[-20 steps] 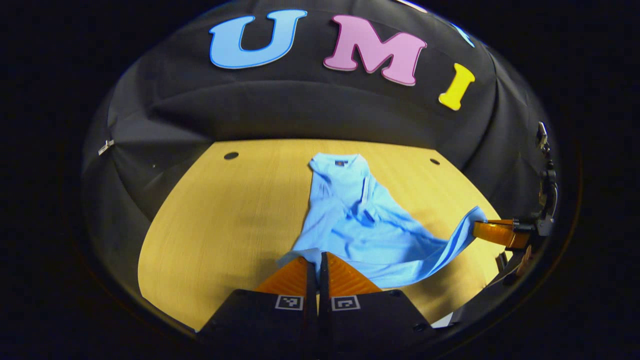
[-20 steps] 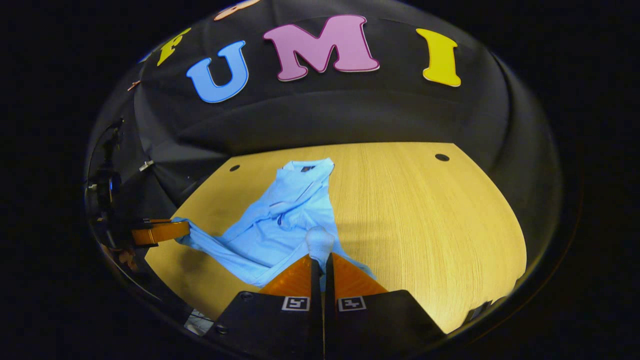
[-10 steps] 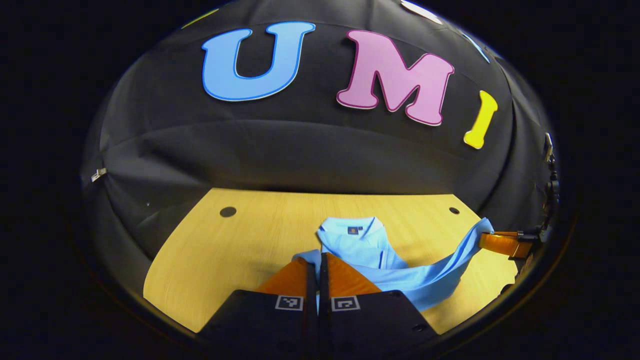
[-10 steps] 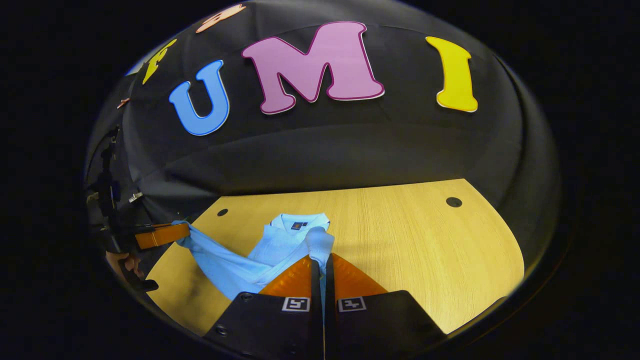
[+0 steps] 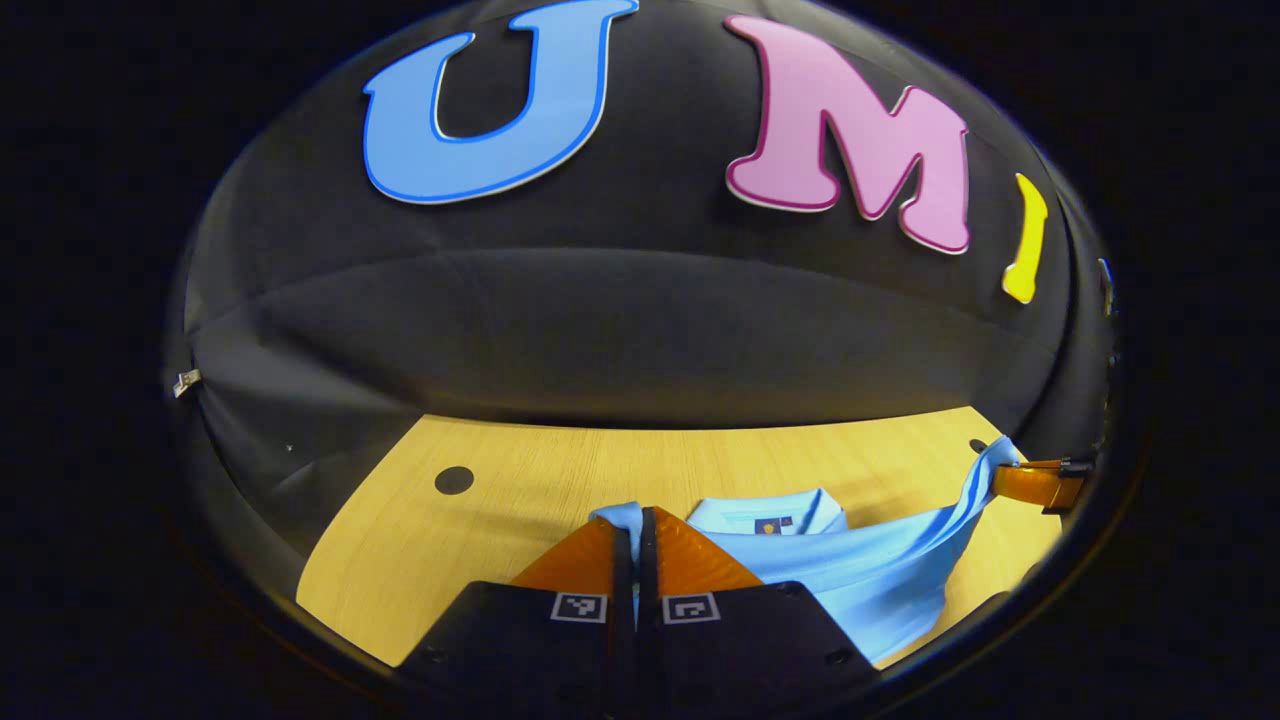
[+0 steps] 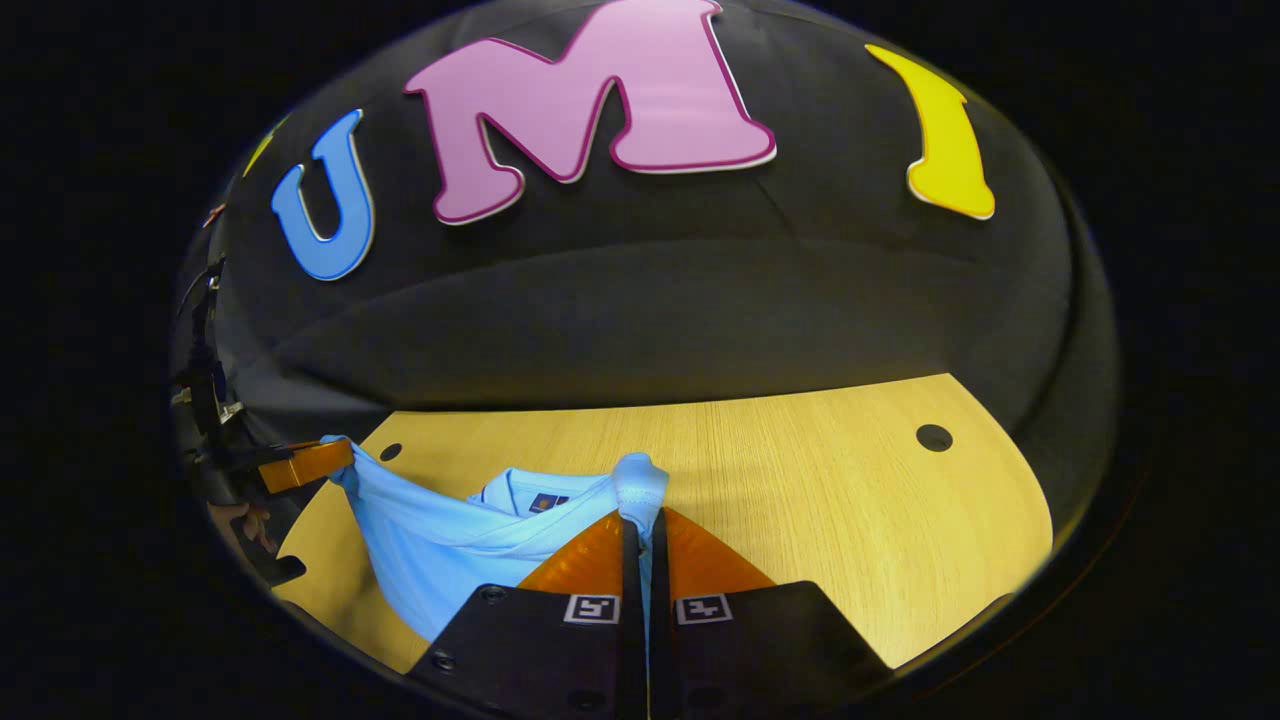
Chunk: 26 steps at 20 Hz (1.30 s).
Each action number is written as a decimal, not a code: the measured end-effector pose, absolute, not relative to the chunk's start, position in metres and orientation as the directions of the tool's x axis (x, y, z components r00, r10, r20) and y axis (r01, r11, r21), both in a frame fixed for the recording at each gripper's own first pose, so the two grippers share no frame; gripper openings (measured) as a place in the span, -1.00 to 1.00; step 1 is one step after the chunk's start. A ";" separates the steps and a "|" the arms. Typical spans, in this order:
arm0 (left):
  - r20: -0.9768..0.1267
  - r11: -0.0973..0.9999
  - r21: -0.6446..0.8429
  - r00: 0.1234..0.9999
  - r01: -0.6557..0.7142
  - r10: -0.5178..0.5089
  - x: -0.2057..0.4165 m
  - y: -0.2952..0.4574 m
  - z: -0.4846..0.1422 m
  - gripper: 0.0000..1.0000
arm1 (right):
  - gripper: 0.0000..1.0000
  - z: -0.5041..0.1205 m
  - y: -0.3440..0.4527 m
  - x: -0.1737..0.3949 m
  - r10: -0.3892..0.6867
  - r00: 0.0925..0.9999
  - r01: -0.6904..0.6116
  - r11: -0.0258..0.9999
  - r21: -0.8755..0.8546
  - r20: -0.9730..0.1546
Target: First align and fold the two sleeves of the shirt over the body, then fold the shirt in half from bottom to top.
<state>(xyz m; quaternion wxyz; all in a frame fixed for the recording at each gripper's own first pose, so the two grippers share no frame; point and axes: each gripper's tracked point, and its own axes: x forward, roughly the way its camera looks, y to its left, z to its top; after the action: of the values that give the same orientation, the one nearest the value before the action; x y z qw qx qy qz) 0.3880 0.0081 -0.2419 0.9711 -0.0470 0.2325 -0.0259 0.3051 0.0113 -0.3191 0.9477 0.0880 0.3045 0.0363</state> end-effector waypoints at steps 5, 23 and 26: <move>-0.528 0.996 -0.093 0.847 0.002 -0.051 0.427 0.005 -0.287 -0.88 | -0.88 -0.361 0.008 0.337 0.106 0.769 0.008 0.984 0.176 -0.631; -0.712 1.000 0.007 0.702 -0.010 0.012 0.438 0.014 -0.385 -0.80 | -0.88 -0.456 0.019 0.345 0.074 0.634 0.022 0.993 0.113 -0.770; -0.706 1.000 -0.003 0.708 -0.005 0.001 0.440 0.014 -0.383 -0.72 | -0.80 -0.457 0.019 0.343 0.068 0.628 0.034 0.993 0.114 -0.775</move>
<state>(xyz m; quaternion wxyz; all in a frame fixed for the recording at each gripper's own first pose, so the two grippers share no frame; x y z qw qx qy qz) 0.4397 0.0141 -0.3830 0.9242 -0.0025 0.3820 0.0018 0.3431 0.0190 -0.4570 0.9003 0.0589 0.4312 0.0094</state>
